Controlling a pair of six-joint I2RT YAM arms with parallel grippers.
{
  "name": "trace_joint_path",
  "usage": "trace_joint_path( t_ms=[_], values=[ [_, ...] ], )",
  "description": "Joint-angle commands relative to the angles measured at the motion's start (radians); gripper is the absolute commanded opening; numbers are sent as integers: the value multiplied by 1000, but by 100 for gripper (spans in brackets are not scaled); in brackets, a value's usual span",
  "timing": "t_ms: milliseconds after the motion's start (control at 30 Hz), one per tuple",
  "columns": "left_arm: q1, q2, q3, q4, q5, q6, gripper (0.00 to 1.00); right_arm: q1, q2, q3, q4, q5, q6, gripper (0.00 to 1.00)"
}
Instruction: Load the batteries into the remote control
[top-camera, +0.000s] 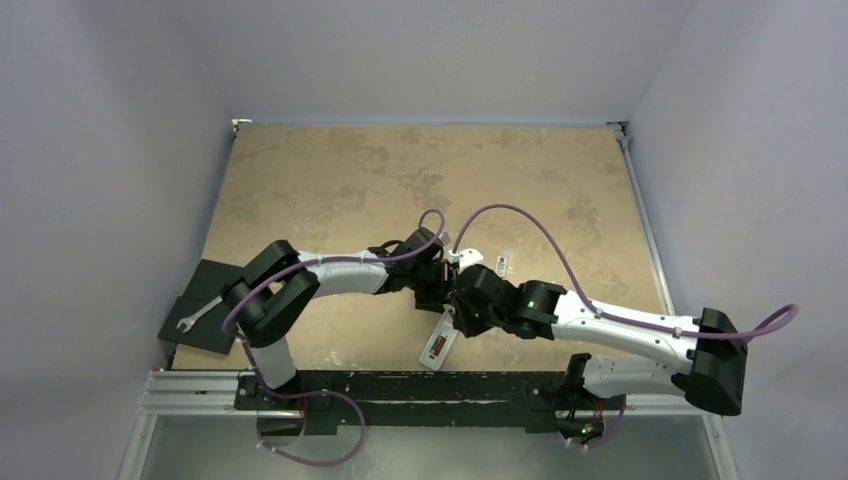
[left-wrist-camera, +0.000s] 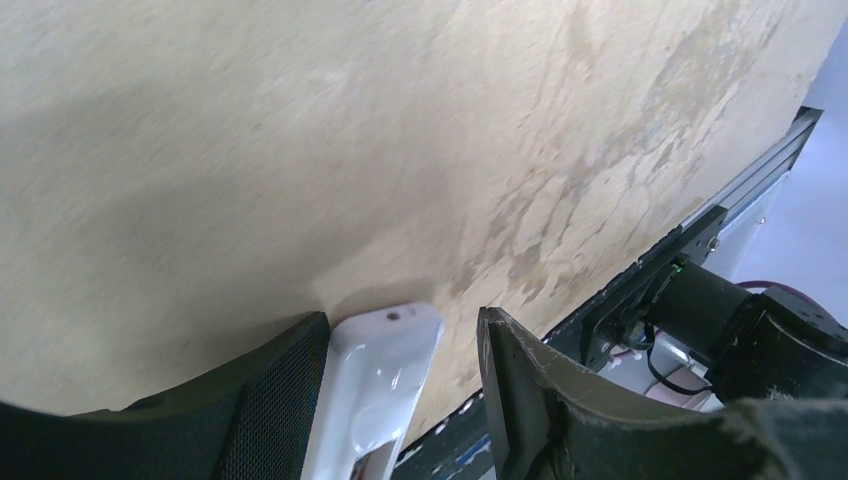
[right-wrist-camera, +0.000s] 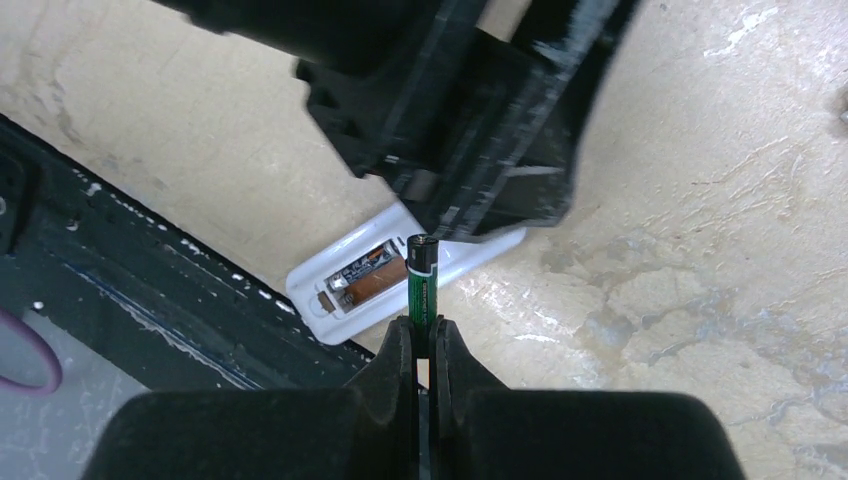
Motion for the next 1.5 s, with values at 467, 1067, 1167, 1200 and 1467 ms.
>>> trace_joint_path(
  t_ms=[467,1067,1167,1200,1467],
  values=[
    [-83,83,228,-127,-117,125,56,4,-119,-55,-24,-31,61,0],
    [-83,-243,146,-371,-388,191,57,4,-112,-96,-1,-71,55,0],
    [-84,-303,106,-389,-366,180,57,4,-104,-100,7,-88,63,0],
    [-85,-327,90,-392,-354,174,57,4,-102,-100,3,-80,68,0],
    [-88,-511,-67,-379,-182,102,57,4,-66,-78,-21,-4,108,0]
  ],
)
